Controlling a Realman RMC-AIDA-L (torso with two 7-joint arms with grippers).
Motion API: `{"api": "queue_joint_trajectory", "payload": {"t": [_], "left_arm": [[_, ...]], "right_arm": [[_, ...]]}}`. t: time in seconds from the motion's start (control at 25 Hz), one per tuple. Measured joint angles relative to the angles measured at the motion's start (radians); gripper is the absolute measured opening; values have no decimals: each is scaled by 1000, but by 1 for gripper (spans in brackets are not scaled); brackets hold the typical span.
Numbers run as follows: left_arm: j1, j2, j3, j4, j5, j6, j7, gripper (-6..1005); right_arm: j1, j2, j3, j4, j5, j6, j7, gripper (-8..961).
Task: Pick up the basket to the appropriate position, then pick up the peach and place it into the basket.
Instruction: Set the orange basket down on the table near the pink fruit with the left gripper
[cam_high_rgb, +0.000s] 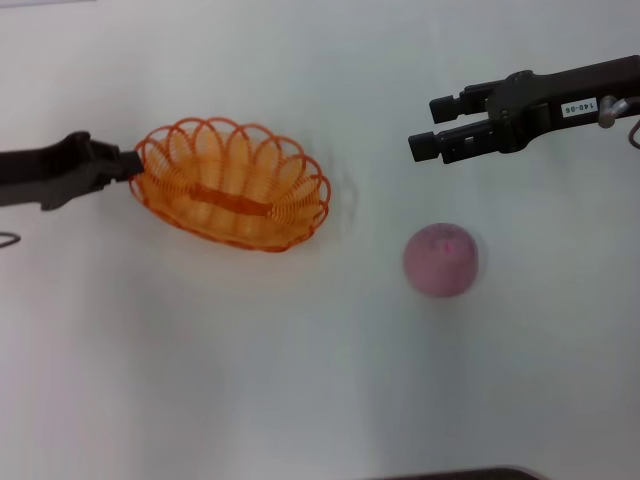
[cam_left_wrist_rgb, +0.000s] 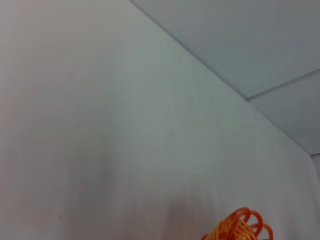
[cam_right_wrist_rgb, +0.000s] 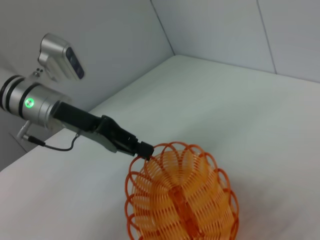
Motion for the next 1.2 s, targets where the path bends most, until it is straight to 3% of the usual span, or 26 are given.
{"api": "queue_joint_trajectory", "payload": {"t": [0.56, 0.8, 0.96, 1.2], "left_arm": [[64, -2, -8, -19, -6, 83, -8, 143], [71, 8, -23, -12, -6, 125, 8, 415], [77, 29, -41, -5, -4, 124, 87, 609], [80, 49, -184, 0, -15, 204, 433, 675]], "right_arm": [[-4, 10, 0, 0, -3, 0, -2, 858], [-2, 7, 0, 0, -4, 0, 2, 858], [1, 4, 15, -6, -1, -1, 7, 858], [23, -7, 77, -10, 0, -3, 80, 858]]}}
